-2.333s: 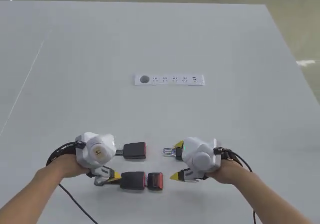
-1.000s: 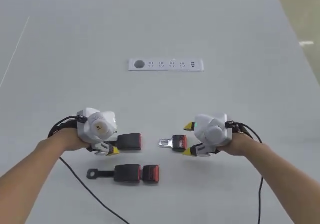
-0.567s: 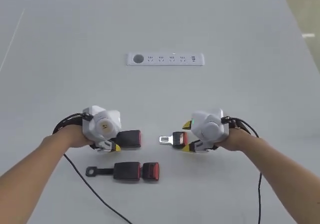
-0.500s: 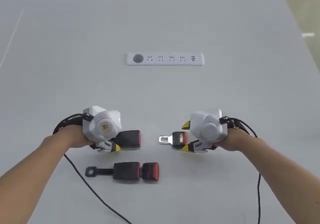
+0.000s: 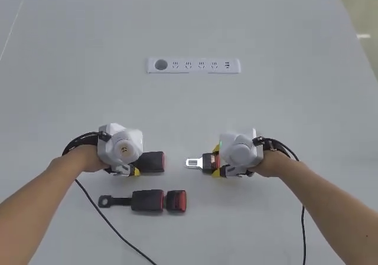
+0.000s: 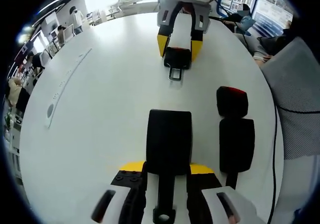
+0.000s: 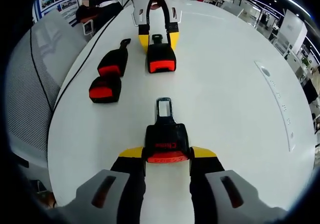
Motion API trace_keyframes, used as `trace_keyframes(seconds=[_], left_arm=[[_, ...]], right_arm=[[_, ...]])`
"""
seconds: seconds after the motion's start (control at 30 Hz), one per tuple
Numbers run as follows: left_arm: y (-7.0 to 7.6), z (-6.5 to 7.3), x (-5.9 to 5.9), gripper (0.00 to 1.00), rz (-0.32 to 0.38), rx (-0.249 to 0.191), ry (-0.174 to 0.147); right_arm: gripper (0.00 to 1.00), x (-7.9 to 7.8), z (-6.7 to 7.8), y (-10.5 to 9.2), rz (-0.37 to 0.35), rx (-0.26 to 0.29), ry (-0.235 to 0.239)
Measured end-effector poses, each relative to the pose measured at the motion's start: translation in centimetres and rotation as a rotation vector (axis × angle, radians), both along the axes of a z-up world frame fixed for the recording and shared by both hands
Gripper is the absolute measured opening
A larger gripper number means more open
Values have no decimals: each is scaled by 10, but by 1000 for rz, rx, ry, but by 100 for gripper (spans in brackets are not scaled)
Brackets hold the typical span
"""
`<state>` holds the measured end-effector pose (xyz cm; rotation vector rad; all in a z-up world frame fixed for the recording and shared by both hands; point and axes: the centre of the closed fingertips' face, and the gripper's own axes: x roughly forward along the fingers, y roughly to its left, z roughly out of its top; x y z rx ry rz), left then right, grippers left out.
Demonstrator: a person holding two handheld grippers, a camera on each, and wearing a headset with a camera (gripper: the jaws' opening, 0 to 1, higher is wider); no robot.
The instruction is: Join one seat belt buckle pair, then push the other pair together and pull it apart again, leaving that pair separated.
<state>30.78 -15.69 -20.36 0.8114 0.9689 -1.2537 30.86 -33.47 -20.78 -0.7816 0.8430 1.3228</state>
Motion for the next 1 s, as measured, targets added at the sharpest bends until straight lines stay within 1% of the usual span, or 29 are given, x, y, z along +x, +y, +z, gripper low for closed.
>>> trace_keyframes(seconds=[0.17, 0.4, 0.6, 1.0], left_arm=[[1, 0, -1, 30, -25, 19, 5], [1, 1, -2, 30, -30, 21, 10], [0, -1, -2, 30, -40, 29, 11], [-1, 0, -3, 30, -46, 40, 14]], right_arm=[[32, 0, -1, 1, 18, -3, -6], [31, -2, 0, 3, 24, -7, -9], [31, -5, 2, 12, 35, 0, -11], [31, -6, 2, 24, 32, 8, -5]])
